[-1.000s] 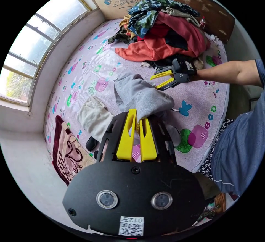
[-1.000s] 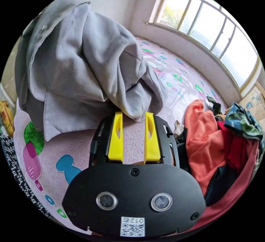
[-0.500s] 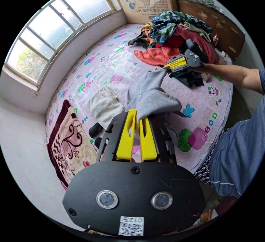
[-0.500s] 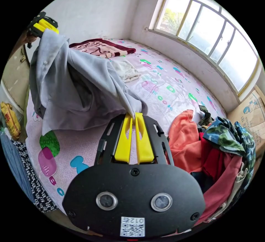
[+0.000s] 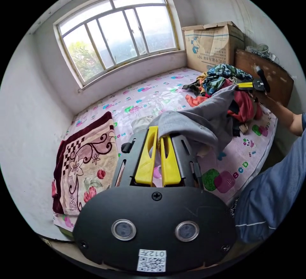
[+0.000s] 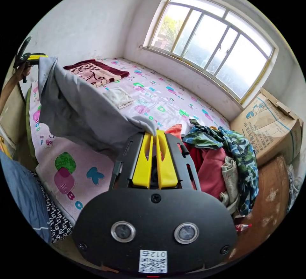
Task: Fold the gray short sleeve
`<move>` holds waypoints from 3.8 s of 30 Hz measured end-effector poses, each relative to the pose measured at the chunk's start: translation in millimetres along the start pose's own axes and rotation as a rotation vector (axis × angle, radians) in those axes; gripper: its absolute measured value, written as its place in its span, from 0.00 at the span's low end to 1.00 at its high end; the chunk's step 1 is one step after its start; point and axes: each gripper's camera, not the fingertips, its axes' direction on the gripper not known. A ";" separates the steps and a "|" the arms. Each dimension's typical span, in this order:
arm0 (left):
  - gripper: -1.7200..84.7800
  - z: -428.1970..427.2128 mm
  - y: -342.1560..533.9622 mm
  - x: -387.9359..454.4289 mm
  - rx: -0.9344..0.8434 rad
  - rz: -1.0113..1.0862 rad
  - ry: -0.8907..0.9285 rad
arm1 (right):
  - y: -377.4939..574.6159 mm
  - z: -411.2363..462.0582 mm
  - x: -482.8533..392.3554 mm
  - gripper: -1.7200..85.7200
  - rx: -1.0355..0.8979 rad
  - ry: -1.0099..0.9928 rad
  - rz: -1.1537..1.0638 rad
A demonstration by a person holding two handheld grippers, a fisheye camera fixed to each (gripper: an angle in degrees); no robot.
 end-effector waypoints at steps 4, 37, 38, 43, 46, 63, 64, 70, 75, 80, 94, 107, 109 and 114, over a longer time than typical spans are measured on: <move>0.01 -67.8 44.0 -14.0 0.093 -0.026 0.010 | 22.9 -55.3 -14.2 0.05 0.012 -0.043 0.014; 0.01 251.8 217.7 -151.6 -0.658 -0.506 0.002 | -109.2 494.4 -213.2 0.06 -0.533 -0.316 -0.042; 0.01 265.1 221.4 -157.4 -0.665 -0.541 -0.024 | -118.9 515.4 -224.4 0.06 -0.544 -0.307 -0.052; 0.02 314.6 240.9 -166.1 -0.748 -0.596 -0.126 | -133.0 575.3 -266.9 0.09 -0.632 -0.264 -0.157; 0.03 330.2 262.8 -172.3 -0.791 -0.651 -0.104 | -122.1 579.6 -274.6 0.14 -0.642 -0.251 -0.167; 0.05 232.4 233.4 -26.6 -0.405 -0.261 0.127 | 56.5 467.0 -400.4 0.11 -0.457 -0.418 -0.144; 0.06 240.3 230.0 13.6 -0.458 -0.157 0.136 | 62.1 470.6 -414.3 0.11 -0.469 -0.401 -0.166; 0.12 277.9 240.8 182.6 -0.578 0.180 0.068 | 79.0 484.0 -453.9 0.12 -0.508 -0.371 -0.222; 0.14 290.4 253.8 242.3 -0.610 0.271 0.028 | 86.5 487.4 -468.6 0.11 -0.522 -0.376 -0.227; 0.13 313.0 273.9 295.9 -0.615 0.440 -0.092 | 96.5 495.4 -489.3 0.11 -0.538 -0.363 -0.253; 0.02 351.2 226.2 291.3 -0.518 0.491 -0.220 | 44.2 476.4 -463.6 0.02 -0.413 -0.267 -0.262; 0.02 508.5 150.5 96.9 -0.675 0.090 -0.276 | -103.5 619.1 -384.1 0.03 -0.456 -0.281 -0.240; 0.02 532.0 156.5 75.3 -0.709 -0.018 -0.303 | -106.1 640.6 -388.7 0.03 -0.475 -0.301 -0.244; 0.04 578.6 199.5 23.2 -0.789 -0.369 -0.161 | -81.5 681.0 -398.8 0.09 -0.554 -0.290 -0.237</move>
